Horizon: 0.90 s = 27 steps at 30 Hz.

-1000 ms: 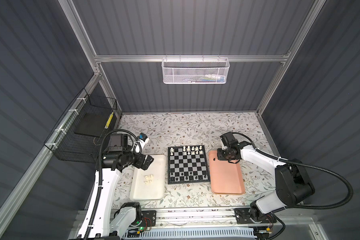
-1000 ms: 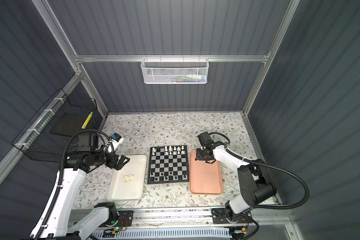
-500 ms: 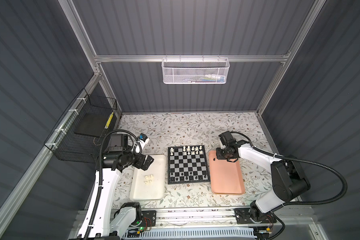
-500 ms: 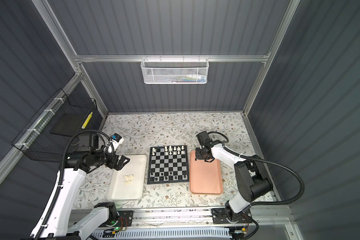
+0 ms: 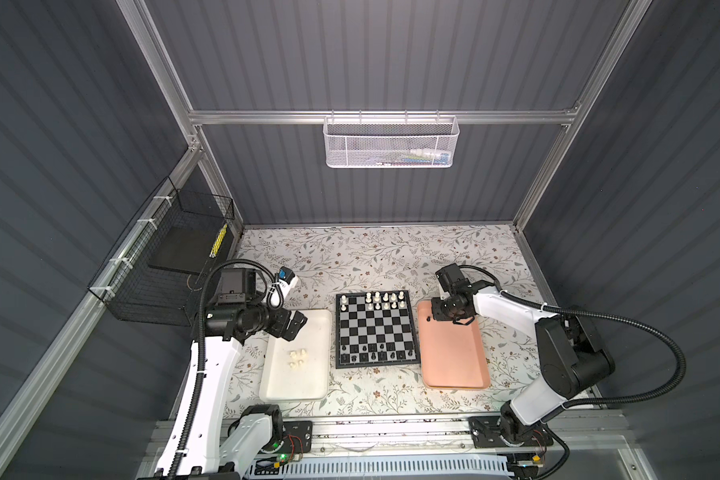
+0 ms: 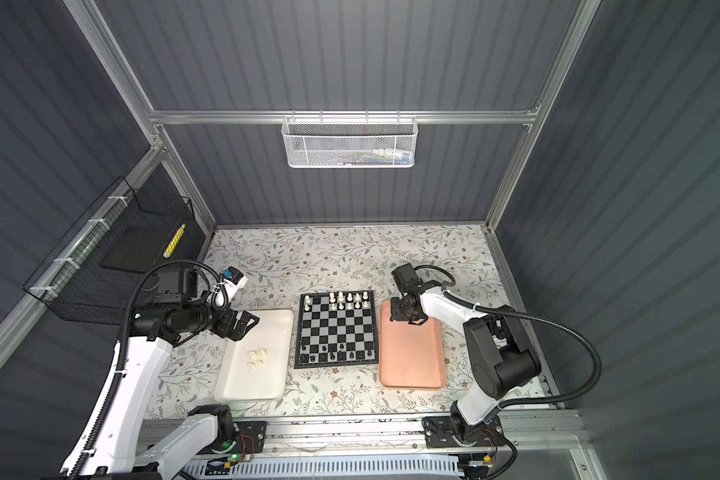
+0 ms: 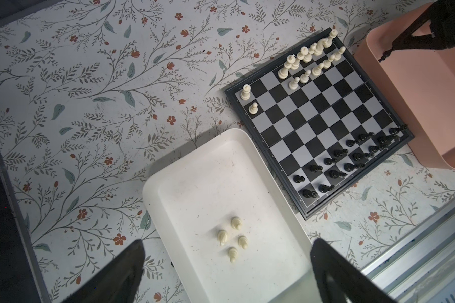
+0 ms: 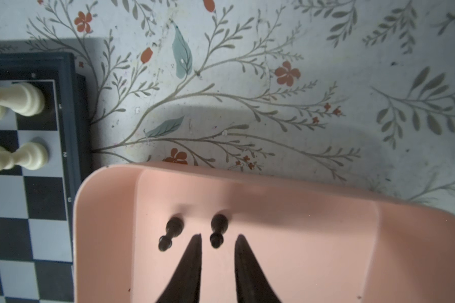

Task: Set up the chess pieces on the board
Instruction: 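Lower the open right gripper onto a black pawn in the pink tray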

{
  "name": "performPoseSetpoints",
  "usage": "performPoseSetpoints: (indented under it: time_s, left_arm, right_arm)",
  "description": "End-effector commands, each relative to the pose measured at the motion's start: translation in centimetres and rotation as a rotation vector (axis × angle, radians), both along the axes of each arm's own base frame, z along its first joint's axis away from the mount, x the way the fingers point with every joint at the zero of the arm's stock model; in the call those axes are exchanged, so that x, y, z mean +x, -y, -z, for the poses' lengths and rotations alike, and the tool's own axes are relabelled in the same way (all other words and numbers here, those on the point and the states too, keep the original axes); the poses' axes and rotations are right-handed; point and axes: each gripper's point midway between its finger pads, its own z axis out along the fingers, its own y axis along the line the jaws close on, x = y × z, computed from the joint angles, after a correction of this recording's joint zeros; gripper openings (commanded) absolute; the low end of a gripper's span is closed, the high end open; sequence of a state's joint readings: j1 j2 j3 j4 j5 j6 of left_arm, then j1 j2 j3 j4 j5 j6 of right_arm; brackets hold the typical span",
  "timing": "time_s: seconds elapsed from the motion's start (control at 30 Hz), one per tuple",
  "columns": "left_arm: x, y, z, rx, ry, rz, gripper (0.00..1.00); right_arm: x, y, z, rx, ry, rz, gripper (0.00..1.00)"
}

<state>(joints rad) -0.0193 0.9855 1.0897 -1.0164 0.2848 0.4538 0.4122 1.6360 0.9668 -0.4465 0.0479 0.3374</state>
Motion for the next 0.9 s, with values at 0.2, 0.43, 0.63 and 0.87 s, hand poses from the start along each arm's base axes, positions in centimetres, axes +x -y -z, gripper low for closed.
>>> performPoseSetpoints:
  time_s: [0.2,0.43,0.63,0.87]
  left_arm:
    - [-0.37,0.13,-0.5,0.002,0.009,0.012,1.0]
    - [-0.18,0.1,-0.51,0.006,0.009,0.016,1.0]
    - [-0.21,0.11,-0.32,0.008,0.003,0.017,1.0]
    - [-0.21,0.04,-0.23,0.012,0.002,0.017,1.0]
  right_arm:
    - [0.72,-0.22,0.47,-0.008,-0.006,-0.014,0.24]
    - [1.0,-0.35,0.33,-0.009,-0.001,-0.023,0.22]
    - [1.18,-0.42,0.51,-0.014,-0.008,-0.026,0.21]
    - [1.11,-0.34,0.61,-0.019,-0.014,-0.025,0.22]
